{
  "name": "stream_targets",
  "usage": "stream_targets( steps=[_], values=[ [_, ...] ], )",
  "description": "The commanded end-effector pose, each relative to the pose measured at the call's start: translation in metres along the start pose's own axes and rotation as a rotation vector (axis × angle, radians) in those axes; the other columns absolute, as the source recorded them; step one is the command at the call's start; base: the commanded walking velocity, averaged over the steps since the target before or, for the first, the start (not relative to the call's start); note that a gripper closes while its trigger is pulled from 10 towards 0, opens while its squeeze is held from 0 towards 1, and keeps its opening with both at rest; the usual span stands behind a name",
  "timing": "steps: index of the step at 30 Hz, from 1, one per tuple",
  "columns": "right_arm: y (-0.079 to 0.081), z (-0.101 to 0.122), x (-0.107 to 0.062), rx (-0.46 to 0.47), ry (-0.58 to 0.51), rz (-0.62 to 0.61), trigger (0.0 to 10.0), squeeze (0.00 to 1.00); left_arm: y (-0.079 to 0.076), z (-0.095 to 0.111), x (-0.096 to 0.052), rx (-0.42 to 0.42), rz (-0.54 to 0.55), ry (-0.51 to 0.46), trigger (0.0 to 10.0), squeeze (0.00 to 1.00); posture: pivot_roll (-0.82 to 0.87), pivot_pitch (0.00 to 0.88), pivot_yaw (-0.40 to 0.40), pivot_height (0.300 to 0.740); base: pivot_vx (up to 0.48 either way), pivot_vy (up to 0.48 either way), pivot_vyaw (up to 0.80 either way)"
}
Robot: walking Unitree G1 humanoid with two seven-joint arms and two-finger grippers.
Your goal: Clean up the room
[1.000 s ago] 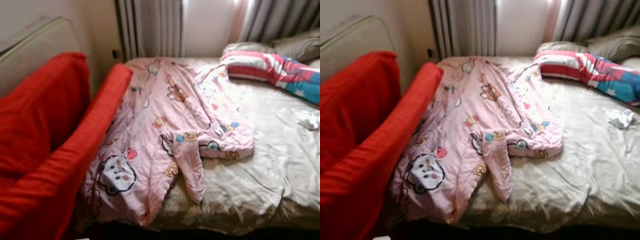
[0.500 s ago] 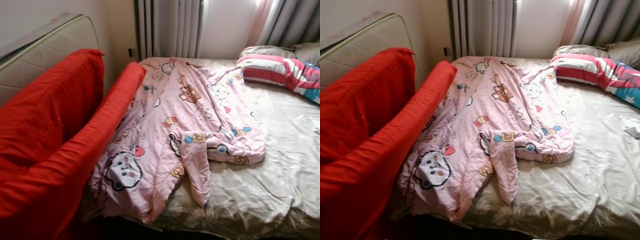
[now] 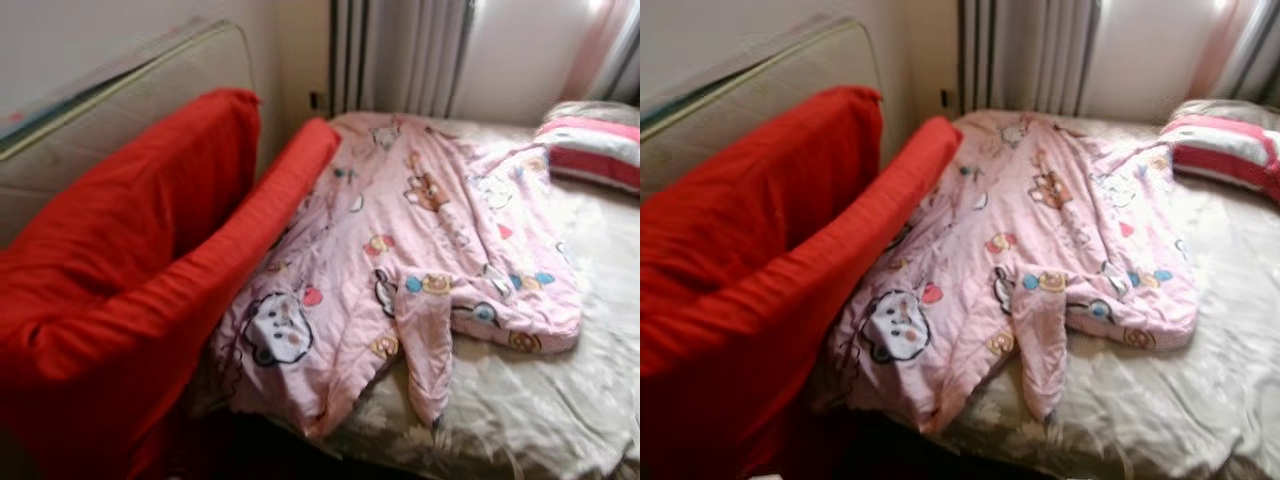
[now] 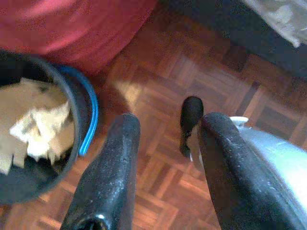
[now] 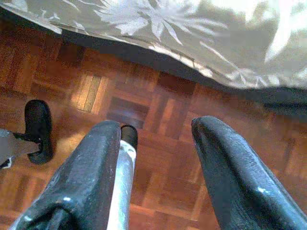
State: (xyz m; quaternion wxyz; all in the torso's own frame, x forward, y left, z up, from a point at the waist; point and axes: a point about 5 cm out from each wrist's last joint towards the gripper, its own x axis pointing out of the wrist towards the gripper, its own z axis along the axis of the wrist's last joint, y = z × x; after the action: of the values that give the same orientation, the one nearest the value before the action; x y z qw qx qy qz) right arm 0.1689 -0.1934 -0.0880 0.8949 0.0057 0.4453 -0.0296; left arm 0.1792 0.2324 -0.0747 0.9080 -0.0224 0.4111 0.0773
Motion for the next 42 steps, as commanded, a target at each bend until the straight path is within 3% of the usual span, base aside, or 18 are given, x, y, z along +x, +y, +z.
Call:
stream_targets(
  steps=[1,22,29,42],
  values=[
    [0.003,-0.0063,-0.0011,0.0,0.021,0.008,10.0,0.0,0.0044,-0.011,-0.0031,0.01,0.008,0.043,10.0,0.0,0.01,0.163,0.011,0.74,0.0,0.0,0.0],
    [0.0089,-0.0012,0.0004,-0.018,0.002,0.025,10.0,0.0,0.0045,-0.0113,-0.0033,0.01,0.003,0.042,10.0,0.0,0.01,0.156,0.012,0.74,0.0,0.0,0.09],
    [0.0003,-0.0034,-0.0011,0.001,0.001,0.015,10.0,0.0,0.0042,-0.0108,-0.0031,0.008,0.003,0.04,10.0,0.0,0.01,0.159,0.011,0.74,0.257,0.0,0.39],
    [0.0079,0.0037,0.0013,0.01,-0.018,0.017,10.0,0.0,0.0044,-0.0104,-0.003,0.009,0.003,0.04,10.0,0.0,0.01,0.161,0.012,0.74,0.265,0.0,0.0]
  ],
)
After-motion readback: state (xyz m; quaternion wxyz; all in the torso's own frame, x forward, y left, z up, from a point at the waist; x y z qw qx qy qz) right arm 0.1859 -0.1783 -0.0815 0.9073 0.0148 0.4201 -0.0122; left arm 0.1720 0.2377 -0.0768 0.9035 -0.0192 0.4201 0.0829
